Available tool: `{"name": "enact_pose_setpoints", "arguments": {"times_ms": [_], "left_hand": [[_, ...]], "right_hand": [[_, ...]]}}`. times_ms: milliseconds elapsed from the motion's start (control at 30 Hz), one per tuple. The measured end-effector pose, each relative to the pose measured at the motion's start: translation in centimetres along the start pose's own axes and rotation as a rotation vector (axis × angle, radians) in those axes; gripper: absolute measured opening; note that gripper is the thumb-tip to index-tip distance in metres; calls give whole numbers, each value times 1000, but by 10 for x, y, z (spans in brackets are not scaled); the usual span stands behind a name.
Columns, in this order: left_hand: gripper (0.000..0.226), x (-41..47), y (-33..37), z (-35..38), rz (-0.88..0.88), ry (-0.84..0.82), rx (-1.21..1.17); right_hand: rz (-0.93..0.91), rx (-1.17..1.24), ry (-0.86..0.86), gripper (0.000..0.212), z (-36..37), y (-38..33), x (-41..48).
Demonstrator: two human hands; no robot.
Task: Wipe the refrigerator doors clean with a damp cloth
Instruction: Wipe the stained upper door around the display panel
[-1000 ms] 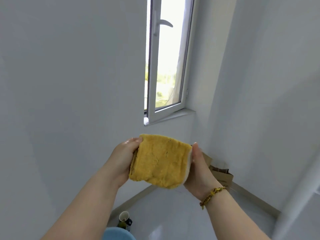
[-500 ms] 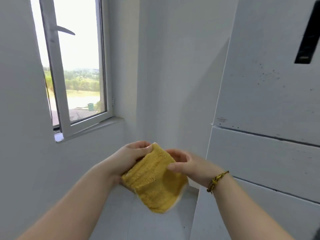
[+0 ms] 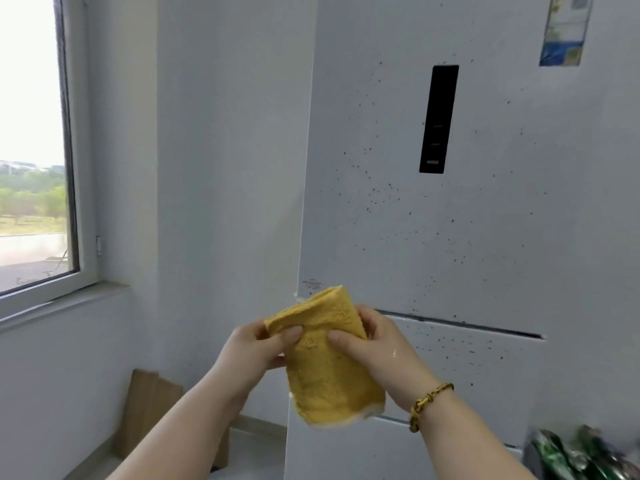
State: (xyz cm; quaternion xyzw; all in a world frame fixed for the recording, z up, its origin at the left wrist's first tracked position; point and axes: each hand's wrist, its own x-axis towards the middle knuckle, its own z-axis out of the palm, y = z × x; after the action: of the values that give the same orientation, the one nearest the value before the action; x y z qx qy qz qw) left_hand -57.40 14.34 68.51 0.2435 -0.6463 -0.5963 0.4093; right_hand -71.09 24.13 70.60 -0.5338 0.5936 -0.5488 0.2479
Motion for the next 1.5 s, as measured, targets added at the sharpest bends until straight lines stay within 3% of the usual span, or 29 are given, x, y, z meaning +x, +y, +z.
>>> {"name": "enact_pose_setpoints", "arguments": {"times_ms": [100,167,333,400,500,600,767,833,900,1000,1067,1167,1300,1400,1500], "left_hand": [[16,36,-1,27,4,-21,-150],[16,60,2,42,4,-15,-227],[21,144,12,57,136,56,-94],[21,190,18,48,256,109,-21],[19,251,34,31,366,170,106],[31,317,50,13,490,198,259],[40,390,94,-5,700,231,416],[43,407,111,-5,738,237,425],[46,417,120,0,759,227,429],[49,425,126,10,801,224,428],[52,430,128,12,828,228,403],[56,431,136,16,851,230,315],[54,437,162,23,925,263,162],[52,444,176,28,964,304,154],[52,448,174,34,975,337,227]], "right_hand": [[42,226,-116,25,-20,3,20],[22,319,-103,29,-26,0,36],[-33,380,203,8,-38,-7,105],[-118,300,384,2,-47,-15,144],[-272,111,689,14,-63,-32,199],[-476,-157,975,23,-82,-60,261],[-964,-700,1443,16,-110,-117,347],[-1047,-920,1617,18,-123,-141,380],[-1061,-1091,1601,25,-130,-161,404],[-1037,-1388,1361,27,-131,-172,428],[-939,-1425,1135,24,-125,-176,433],[-776,-1422,906,39,-125,-175,426],[-752,-1649,611,43,-133,-165,412],[-789,-1708,525,38,-141,-174,414],[-875,-1675,587,35,-151,-206,430]]}}
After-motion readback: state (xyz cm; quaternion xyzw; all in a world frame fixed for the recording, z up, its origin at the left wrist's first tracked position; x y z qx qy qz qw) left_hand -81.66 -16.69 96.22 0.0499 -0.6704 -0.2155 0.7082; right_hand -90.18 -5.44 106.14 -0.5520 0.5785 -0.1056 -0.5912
